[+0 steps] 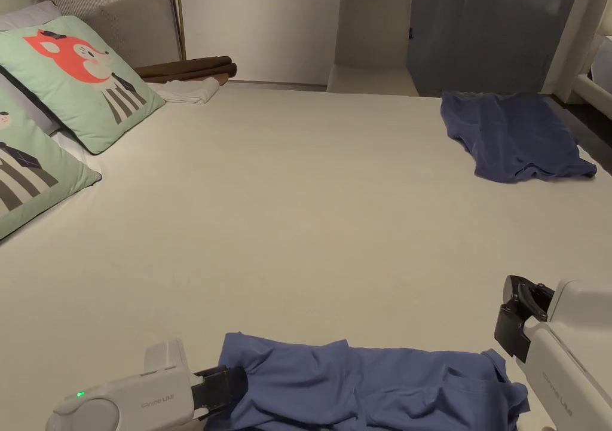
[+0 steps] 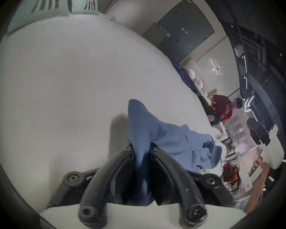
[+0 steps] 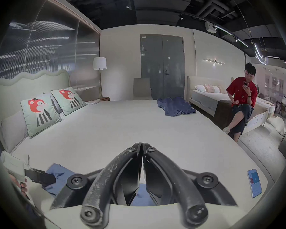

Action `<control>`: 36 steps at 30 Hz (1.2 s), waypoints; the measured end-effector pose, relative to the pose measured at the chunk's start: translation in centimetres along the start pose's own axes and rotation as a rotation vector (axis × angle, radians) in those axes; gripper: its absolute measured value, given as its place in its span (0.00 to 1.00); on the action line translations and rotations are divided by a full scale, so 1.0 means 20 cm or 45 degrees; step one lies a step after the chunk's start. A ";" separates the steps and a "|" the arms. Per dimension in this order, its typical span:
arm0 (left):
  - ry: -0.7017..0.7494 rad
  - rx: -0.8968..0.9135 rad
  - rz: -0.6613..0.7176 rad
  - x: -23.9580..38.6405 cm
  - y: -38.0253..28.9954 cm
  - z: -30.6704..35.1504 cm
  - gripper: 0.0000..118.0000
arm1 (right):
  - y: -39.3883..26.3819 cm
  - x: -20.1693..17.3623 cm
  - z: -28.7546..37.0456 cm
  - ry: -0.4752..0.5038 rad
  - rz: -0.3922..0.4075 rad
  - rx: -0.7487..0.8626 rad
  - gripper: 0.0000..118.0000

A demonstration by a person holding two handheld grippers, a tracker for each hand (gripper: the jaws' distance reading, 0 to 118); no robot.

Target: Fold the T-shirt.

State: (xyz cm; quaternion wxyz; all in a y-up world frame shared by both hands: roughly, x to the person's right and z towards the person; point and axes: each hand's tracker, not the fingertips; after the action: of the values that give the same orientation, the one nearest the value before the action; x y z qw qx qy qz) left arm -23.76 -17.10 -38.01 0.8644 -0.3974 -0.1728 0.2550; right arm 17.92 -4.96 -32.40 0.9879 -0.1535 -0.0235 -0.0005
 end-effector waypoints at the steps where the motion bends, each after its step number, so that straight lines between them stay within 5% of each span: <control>1: 0.028 0.012 -0.032 0.00 0.03 0.04 0.08 | 0.01 -0.01 0.00 0.003 0.002 0.003 0.00; 12: 0.533 0.159 -0.454 0.10 0.23 0.40 0.08 | 0.02 -0.09 -0.03 0.081 0.006 0.019 0.00; 23: 0.101 -0.045 -0.499 0.72 0.16 0.02 0.08 | 0.02 -0.02 0.01 0.059 -0.005 0.029 0.00; 32: 0.202 -0.283 -0.714 0.95 -0.13 -0.49 0.09 | -0.01 0.11 0.06 -0.029 -0.026 0.016 0.00; 36: 0.203 -0.267 -0.665 0.95 -0.19 -0.58 0.28 | -0.02 0.16 0.08 -0.053 -0.046 0.014 0.00</control>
State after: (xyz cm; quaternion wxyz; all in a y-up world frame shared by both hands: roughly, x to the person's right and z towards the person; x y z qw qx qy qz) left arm -1.35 -15.08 -40.38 0.8659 -0.4453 -0.2261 -0.0275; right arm 20.96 -4.87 -30.70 0.9878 -0.1477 -0.0469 -0.0148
